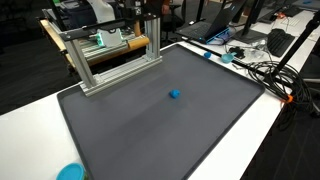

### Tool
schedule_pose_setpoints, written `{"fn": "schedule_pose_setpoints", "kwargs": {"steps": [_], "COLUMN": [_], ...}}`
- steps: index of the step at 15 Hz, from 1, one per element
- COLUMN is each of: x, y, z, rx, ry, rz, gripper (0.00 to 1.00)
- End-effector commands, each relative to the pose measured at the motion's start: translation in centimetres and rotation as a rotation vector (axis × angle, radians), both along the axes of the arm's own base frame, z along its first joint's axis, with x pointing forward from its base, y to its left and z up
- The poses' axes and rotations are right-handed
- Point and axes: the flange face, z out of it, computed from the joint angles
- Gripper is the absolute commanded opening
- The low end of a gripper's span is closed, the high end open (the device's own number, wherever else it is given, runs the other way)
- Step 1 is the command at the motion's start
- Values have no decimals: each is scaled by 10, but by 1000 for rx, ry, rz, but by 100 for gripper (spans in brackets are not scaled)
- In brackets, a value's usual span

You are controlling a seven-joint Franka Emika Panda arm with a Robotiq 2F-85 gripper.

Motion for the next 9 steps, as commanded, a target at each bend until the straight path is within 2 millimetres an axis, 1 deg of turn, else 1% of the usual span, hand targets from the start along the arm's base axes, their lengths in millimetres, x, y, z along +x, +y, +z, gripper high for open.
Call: {"fn": "schedule_pose_setpoints", "kwargs": {"steps": [1, 3, 4, 8, 9], "x": [0, -1, 0, 1, 2], "y": [0, 2, 1, 3, 5], "z": [0, 3, 0, 1, -3], "rx": [6, 15, 6, 7, 0], "ry": [9, -17, 3, -1, 10], "rz": [-41, -113, -56, -91, -77], "gripper": [97, 98, 97, 100, 100]}}
